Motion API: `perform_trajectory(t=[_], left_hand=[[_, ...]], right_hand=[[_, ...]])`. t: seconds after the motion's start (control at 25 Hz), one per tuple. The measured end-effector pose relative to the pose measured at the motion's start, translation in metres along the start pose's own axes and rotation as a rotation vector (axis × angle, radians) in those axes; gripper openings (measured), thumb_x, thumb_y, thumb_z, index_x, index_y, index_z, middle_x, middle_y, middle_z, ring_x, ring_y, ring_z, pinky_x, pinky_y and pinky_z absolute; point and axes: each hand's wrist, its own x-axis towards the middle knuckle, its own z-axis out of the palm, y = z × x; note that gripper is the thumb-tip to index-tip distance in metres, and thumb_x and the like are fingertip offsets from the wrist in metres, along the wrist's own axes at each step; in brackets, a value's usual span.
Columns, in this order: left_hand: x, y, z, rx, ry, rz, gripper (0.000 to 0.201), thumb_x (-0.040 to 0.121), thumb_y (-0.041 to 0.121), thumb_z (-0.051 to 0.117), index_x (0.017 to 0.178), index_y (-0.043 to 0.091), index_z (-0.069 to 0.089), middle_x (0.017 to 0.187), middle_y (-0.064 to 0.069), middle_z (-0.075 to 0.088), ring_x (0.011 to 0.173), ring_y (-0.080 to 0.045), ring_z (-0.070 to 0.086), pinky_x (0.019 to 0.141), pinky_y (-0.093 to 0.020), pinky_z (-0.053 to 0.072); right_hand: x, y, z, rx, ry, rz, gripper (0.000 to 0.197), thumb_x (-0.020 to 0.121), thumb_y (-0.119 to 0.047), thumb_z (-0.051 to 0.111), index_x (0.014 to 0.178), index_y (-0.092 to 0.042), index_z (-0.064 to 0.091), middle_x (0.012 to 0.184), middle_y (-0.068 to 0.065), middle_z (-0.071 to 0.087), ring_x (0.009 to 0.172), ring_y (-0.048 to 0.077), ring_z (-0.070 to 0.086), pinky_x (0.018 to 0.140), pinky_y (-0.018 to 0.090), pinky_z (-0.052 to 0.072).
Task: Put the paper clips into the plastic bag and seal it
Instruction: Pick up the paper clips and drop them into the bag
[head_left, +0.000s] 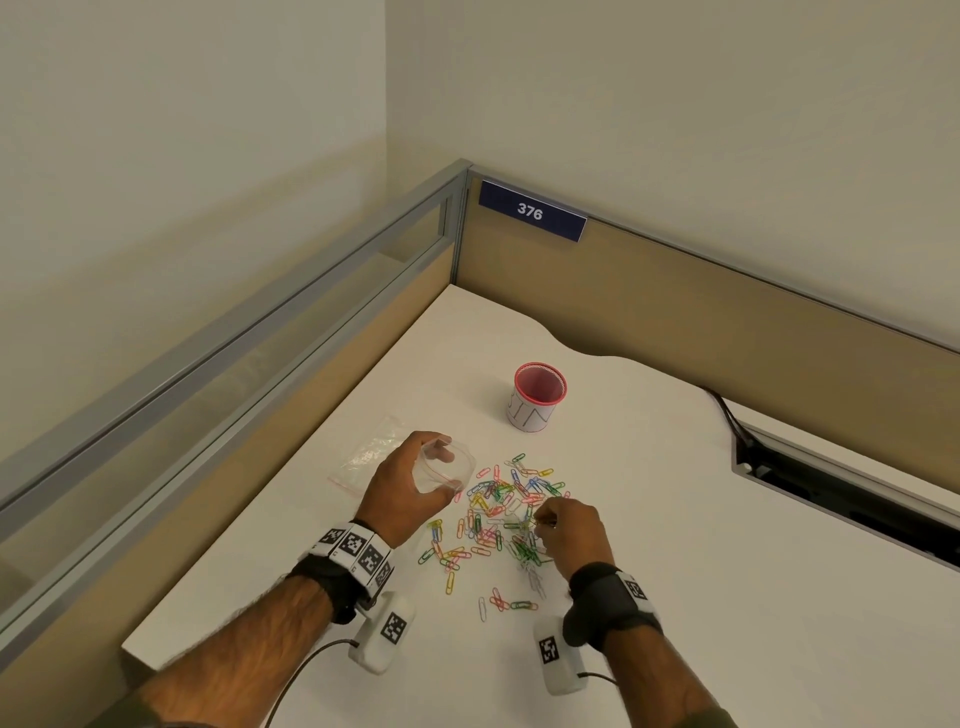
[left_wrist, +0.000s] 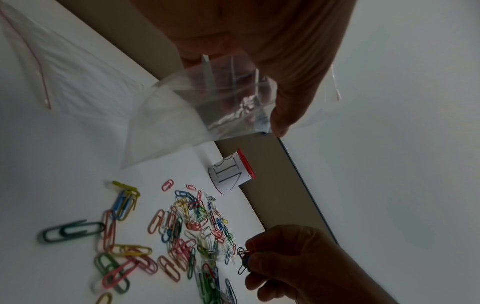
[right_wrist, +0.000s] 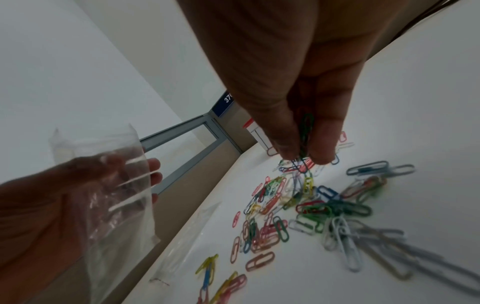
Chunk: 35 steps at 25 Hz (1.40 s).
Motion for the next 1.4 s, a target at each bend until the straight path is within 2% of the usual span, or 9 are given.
perform_trajectory(t=[0.16, 0.36, 0.52, 0.68, 0.84, 0.96, 1.04, 1.24, 1.4], left_hand=[[0.002, 0.003, 0.005, 0.015, -0.019, 0.017, 0.053, 0.075, 0.016, 0.083, 0.118, 0.029, 0.054, 0.107, 0.012, 0.069, 0.112, -0.007, 0.062, 0.092, -0.016, 0.043], [0.004, 0.006, 0.007, 0.045, -0.034, 0.02, 0.053, 0.074, 0.016, 0.083, 0.117, 0.029, 0.054, 0.106, 0.013, 0.068, 0.111, -0.006, 0.061, 0.092, -0.016, 0.043], [0.003, 0.017, 0.011, 0.051, -0.052, 0.045, 0.05, 0.075, 0.017, 0.083, 0.113, 0.031, 0.054, 0.104, 0.014, 0.067, 0.107, -0.003, 0.061, 0.088, -0.014, 0.045], [0.002, 0.028, 0.013, 0.028, -0.063, 0.067, 0.047, 0.076, 0.013, 0.079, 0.109, 0.032, 0.051, 0.098, 0.017, 0.064, 0.093, 0.001, 0.063, 0.075, -0.009, 0.045], [0.001, 0.028, 0.008, -0.052, -0.029, 0.055, 0.042, 0.079, 0.013, 0.079, 0.109, 0.027, 0.054, 0.097, 0.007, 0.068, 0.096, -0.005, 0.066, 0.081, -0.013, 0.049], [0.002, 0.026, 0.0, -0.088, -0.008, 0.033, 0.042, 0.078, 0.011, 0.08, 0.109, 0.025, 0.055, 0.099, 0.004, 0.069, 0.099, -0.006, 0.065, 0.086, -0.016, 0.048], [0.003, 0.022, -0.008, -0.109, -0.002, 0.032, 0.044, 0.077, 0.011, 0.081, 0.109, 0.026, 0.055, 0.1, 0.005, 0.069, 0.099, -0.005, 0.065, 0.089, -0.019, 0.047], [0.004, 0.014, -0.025, -0.143, -0.021, 0.033, 0.048, 0.077, 0.014, 0.083, 0.113, 0.026, 0.054, 0.109, 0.005, 0.067, 0.11, -0.009, 0.062, 0.098, -0.025, 0.048], [0.006, 0.01, -0.028, -0.132, -0.033, 0.041, 0.049, 0.077, 0.014, 0.083, 0.114, 0.025, 0.054, 0.111, 0.007, 0.067, 0.111, -0.009, 0.062, 0.099, -0.029, 0.048]], right_hand=[[-0.009, -0.016, -0.028, 0.151, 0.018, -0.041, 0.008, 0.084, -0.006, 0.067, 0.088, -0.012, 0.071, 0.086, 0.006, 0.072, 0.075, 0.021, 0.067, 0.078, 0.038, 0.059], [-0.031, -0.08, -0.085, 0.379, 0.054, -0.259, 0.009, 0.085, -0.009, 0.069, 0.092, -0.014, 0.072, 0.083, -0.005, 0.07, 0.07, 0.01, 0.067, 0.067, 0.016, 0.056], [-0.035, -0.123, -0.089, 0.29, -0.005, -0.409, 0.011, 0.087, -0.013, 0.067, 0.096, -0.017, 0.072, 0.089, -0.004, 0.071, 0.076, 0.009, 0.067, 0.076, 0.022, 0.058], [-0.033, -0.143, -0.075, 0.083, -0.041, -0.483, 0.012, 0.089, -0.018, 0.064, 0.098, -0.016, 0.073, 0.097, 0.0, 0.073, 0.083, 0.014, 0.066, 0.083, 0.033, 0.058], [-0.035, -0.146, -0.086, 0.132, 0.051, -0.5, 0.014, 0.092, -0.014, 0.06, 0.102, -0.016, 0.069, 0.096, 0.0, 0.069, 0.081, 0.014, 0.065, 0.077, 0.028, 0.057], [-0.02, -0.122, -0.098, 0.288, 0.131, -0.408, 0.016, 0.092, -0.008, 0.058, 0.102, -0.016, 0.068, 0.089, -0.003, 0.068, 0.075, 0.011, 0.067, 0.071, 0.023, 0.058], [0.005, -0.086, -0.091, 0.195, 0.174, -0.28, 0.015, 0.091, -0.009, 0.057, 0.101, -0.014, 0.068, 0.093, 0.001, 0.07, 0.081, 0.016, 0.067, 0.078, 0.03, 0.057], [0.05, 0.003, -0.032, -0.194, -0.059, 0.11, 0.03, 0.092, -0.012, 0.052, 0.121, -0.015, 0.059, 0.128, 0.012, 0.056, 0.117, 0.028, 0.054, 0.102, 0.038, 0.045], [0.041, 0.003, 0.003, -0.344, -0.095, 0.045, 0.038, 0.092, -0.01, 0.047, 0.129, -0.016, 0.052, 0.128, 0.013, 0.047, 0.121, 0.03, 0.045, 0.101, 0.039, 0.046]])
